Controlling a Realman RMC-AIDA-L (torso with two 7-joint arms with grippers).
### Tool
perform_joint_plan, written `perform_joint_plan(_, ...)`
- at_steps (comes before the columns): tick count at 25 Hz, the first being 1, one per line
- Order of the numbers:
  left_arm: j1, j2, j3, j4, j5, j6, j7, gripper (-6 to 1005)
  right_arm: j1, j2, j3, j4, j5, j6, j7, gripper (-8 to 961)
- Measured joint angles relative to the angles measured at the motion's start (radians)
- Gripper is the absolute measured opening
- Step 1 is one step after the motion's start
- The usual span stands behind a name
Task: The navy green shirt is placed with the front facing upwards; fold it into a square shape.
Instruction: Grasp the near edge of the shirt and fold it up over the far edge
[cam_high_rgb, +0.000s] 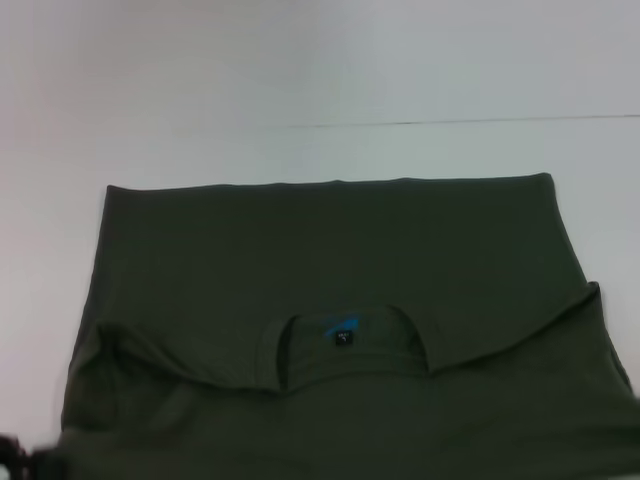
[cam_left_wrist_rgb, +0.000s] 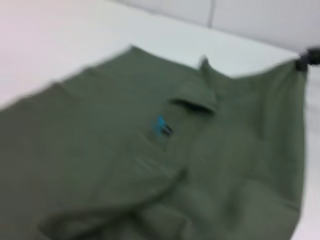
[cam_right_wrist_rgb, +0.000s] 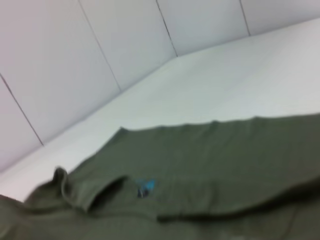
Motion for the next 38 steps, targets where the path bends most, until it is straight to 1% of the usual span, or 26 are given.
perform_joint_plan(1,-0.007,0.004,-0.02,-0.007,-0.012,0.0,-0.007,99,0.0,0.0,0.0,0.0,0.0,0.0,0.0,44)
perform_joint_plan(5,-0.043,0.028,-0.107,-0.062,-0.08,-0.027,-0.051,102,0.075,-0.004,0.01,-0.048,0.004,-0.018,0.139,45)
perform_joint_plan(7,-0.059,0.035,-0.119,-0.084,-0.108,-0.061,-0.089,104,0.111,-0.008,0.011,-0.062,0.004,-0.011,0.205,45)
perform_joint_plan(9,-0.079,0.037,-0.119,-0.106,-0.127,-0.113,-0.129,105,0.156,-0.012,0.012,-0.072,0.004,0.009,0.265,44)
perform_joint_plan(15,-0.152,0.013,-0.115,-0.148,-0.141,-0.279,-0.194,110,0.262,-0.024,0.012,-0.067,0.008,0.103,0.336,45)
perform_joint_plan(16,-0.164,0.01,-0.115,-0.155,-0.144,-0.306,-0.202,111,0.279,-0.026,0.012,-0.064,0.008,0.134,0.345,45)
perform_joint_plan(18,-0.205,-0.003,-0.112,-0.18,-0.149,-0.4,-0.217,112,0.312,-0.026,0.009,-0.058,0.008,0.196,0.364,45)
perform_joint_plan(19,-0.211,-0.005,-0.109,-0.186,-0.149,-0.42,-0.218,113,0.326,-0.027,0.005,-0.053,0.008,0.223,0.372,45)
perform_joint_plan(22,-0.242,-0.012,-0.08,-0.221,-0.149,-0.514,-0.227,115,0.369,-0.027,-0.01,-0.016,0.006,0.309,0.387,46)
perform_joint_plan(25,-0.272,-0.012,-0.033,-0.263,-0.154,-0.651,-0.262,118,0.404,-0.028,-0.019,0.031,0.008,0.391,0.384,46)
perform_joint_plan(29,-0.309,-0.012,0.007,-0.318,-0.202,-0.8,-0.28,121,0.449,-0.028,-0.028,0.091,0.035,0.515,0.375,46)
perform_joint_plan(35,-0.361,-0.013,0.14,-0.392,-0.251,-1.043,-0.285,125,0.52,-0.023,-0.053,0.148,0.062,0.697,0.384,47)
perform_joint_plan(38,-0.385,-0.013,0.183,-0.426,-0.254,-1.151,-0.287,128,0.559,-0.022,-0.073,0.185,0.064,0.781,0.379,47)
